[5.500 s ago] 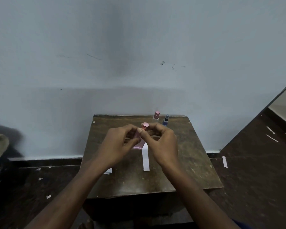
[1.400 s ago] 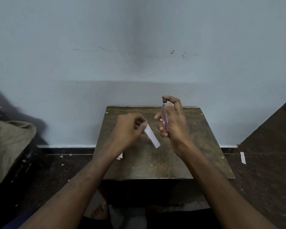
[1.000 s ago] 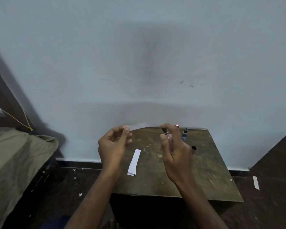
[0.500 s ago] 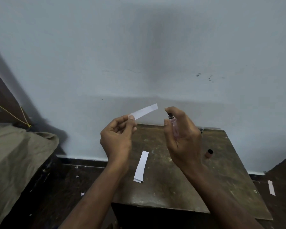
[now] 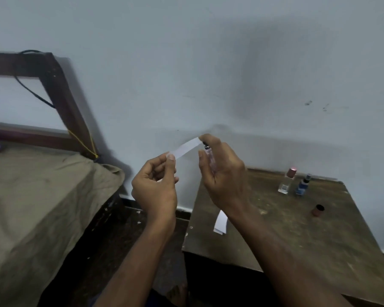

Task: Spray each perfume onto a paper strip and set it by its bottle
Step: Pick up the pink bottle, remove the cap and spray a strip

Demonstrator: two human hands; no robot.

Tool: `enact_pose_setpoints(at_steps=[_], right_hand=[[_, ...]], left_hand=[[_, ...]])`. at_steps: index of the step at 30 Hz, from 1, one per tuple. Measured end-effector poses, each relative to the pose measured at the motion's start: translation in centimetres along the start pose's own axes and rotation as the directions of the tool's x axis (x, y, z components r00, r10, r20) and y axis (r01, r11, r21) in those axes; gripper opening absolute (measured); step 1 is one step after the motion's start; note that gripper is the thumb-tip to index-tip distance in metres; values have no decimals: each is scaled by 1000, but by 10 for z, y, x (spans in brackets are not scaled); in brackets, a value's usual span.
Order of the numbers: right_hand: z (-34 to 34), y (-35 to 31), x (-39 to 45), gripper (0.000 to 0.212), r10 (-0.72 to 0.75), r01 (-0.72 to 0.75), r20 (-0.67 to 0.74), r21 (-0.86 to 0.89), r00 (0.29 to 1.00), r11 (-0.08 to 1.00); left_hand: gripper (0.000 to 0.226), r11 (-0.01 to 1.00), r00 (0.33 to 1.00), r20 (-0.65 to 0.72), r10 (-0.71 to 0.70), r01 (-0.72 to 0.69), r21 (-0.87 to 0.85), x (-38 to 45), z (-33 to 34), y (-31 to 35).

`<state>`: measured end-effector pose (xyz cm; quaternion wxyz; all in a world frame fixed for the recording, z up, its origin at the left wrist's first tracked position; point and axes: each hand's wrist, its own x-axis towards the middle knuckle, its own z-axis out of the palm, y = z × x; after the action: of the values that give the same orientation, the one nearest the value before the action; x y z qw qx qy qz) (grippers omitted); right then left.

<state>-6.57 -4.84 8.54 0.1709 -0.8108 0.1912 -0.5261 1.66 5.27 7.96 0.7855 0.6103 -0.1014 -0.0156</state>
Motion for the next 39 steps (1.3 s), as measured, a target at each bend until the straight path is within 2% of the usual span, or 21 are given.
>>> enact_pose_setpoints(at_steps=[4,8,12,18,24,29,35,39], right_hand=[[13,-10,-6,27,38,-36,-45,57,998,998],[22,-6,-18,36,18,-18,0,45,1000,999],[31,-10,-8,34,21,-8,-95,135,995,991],[48,-15,-4,35,11,0,-67,172,998,985],[55,-21,-3,31,-6,8,-17,123,1000,992],[58,-23,1,22,36,-27,-65,137,997,990],[55,-17,1,27,41,-24,-125,138,991,990],[49,-13,6,15,55,-42,-108,119,993,992]], left_hand=[[10,1000,998,-67,-1,2,7,6,-18,6],[9,999,994,-108,22,-19,34,14,-27,6],[9,998,992,-124,14,-6,63,19,-30,-3],[10,997,993,-122,-6,14,70,25,-27,-9],[12,997,991,-134,-12,21,71,29,-27,-13],[13,999,988,-153,-17,24,43,26,-27,-14],[10,999,987,-160,-5,10,31,26,-29,-15],[10,1000,987,-159,-6,9,20,26,-27,-16]])
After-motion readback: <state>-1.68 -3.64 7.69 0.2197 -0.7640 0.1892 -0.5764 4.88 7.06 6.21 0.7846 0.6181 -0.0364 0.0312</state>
